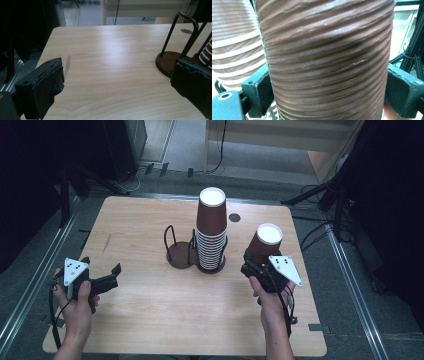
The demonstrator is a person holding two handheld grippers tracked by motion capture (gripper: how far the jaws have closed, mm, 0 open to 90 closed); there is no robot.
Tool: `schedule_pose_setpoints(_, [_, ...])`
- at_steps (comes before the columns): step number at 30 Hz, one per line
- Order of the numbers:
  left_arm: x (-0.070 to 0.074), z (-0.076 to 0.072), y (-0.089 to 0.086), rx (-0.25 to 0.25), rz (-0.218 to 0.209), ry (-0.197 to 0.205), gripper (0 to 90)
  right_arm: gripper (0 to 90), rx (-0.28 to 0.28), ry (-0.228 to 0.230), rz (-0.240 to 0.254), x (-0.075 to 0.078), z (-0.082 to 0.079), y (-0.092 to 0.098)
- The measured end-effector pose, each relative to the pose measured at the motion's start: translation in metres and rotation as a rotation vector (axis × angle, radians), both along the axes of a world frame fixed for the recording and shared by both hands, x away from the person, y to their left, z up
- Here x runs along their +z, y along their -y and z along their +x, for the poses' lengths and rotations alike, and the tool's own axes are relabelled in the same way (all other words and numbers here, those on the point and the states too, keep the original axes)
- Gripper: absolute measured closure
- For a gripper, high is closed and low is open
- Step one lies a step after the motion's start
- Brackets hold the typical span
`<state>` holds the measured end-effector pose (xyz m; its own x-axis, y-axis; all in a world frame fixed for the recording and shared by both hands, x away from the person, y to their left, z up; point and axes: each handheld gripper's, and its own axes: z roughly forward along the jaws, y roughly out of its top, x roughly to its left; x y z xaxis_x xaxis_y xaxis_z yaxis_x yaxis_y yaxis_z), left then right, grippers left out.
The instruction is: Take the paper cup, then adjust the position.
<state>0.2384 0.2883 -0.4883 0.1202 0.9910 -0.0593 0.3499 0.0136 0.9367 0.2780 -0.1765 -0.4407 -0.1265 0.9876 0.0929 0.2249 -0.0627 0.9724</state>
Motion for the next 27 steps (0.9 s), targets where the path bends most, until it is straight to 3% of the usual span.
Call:
schedule_pose_setpoints(2, [0.004,0.003,0.005,0.018,0.01,-0.002,0.0,9.6,-0.002,0.001,0.011,-0.002,0.0,0.001])
schedule_pose_setpoints(3, [0.006,0.005,0.007,0.021,0.008,-0.001,0.0,9.7,-0.006,0.039,0.023,-0.007,-0.003,0.001])
schedule_pose_setpoints(5, [0.01,0.007,0.01,0.019,-0.02,0.001,0.0,9.7,-0.004,0.046,0.022,-0.009,-0.004,0.001])
schedule_pose_setpoints(8, [0.013,0.01,0.015,-0.007,-0.055,-0.001,0.0,9.8,0.009,0.049,-0.022,-0.015,-0.007,0.001])
schedule_pose_setpoints(12, [0.011,0.009,0.026,-0.096,-0.05,-0.009,0.0,10.0,0.026,0.026,-0.044,-0.021,-0.008,-0.002])
schedule_pose_setpoints(15, [0.008,0.011,0.04,-0.169,-0.05,-0.01,0.0,9.9,0.056,0.014,-0.073,-0.026,-0.01,-0.007])
schedule_pose_setpoints(18, [0.008,0.014,0.057,-0.23,-0.051,-0.01,0.0,9.9,0.053,0.0,-0.084,-0.031,-0.009,-0.011])
schedule_pose_setpoints(27, [0.009,0.008,0.088,-0.36,0.0,0.012,0.0,9.8,0.079,-0.043,-0.112,-0.044,-0.009,-0.016])
